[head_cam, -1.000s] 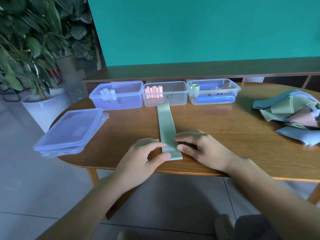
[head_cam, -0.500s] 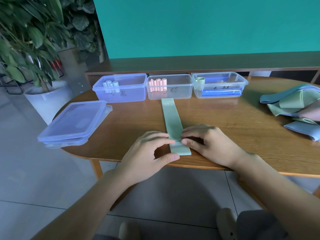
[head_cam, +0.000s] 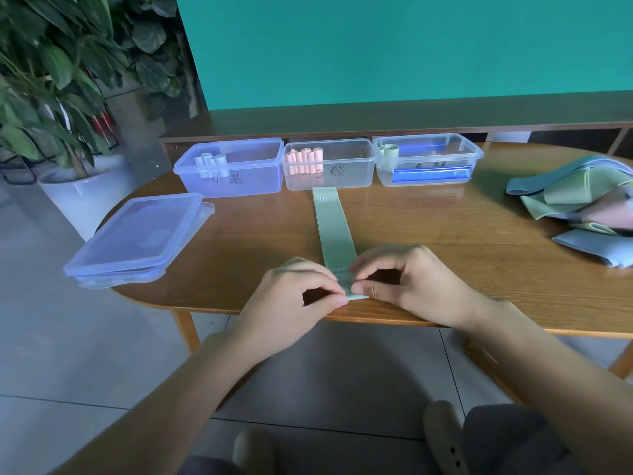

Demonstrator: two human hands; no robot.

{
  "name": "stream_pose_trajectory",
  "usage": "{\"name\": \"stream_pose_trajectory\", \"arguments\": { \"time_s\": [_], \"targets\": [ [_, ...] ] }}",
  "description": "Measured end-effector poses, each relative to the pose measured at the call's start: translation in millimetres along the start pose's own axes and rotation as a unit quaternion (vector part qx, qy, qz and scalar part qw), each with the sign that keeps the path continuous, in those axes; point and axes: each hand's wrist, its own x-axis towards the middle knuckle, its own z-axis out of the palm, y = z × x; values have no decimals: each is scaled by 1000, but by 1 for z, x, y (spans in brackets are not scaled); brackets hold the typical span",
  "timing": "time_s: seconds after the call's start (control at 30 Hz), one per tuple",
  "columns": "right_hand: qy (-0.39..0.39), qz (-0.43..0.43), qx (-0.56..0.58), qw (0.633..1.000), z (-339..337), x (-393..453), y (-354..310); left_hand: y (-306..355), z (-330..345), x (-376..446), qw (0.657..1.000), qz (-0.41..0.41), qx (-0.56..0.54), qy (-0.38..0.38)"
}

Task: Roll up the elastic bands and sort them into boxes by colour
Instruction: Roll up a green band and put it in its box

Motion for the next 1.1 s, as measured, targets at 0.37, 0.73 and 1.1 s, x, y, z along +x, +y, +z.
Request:
{"name": "stream_pose_trajectory", "arguments": {
  "time_s": [0.37,0.73,1.1],
  "targets": [
    [-41,49,32,997,-5,-7,-1,4,-1,0,999,-8,35,0],
    [-64,117,16,991,-4,1,-3,4,2,5,997,-65,42,-10],
    [-59,183,43,980,-8,11,-2,7,-1,12,993,-110,25,-16]
  ]
}}
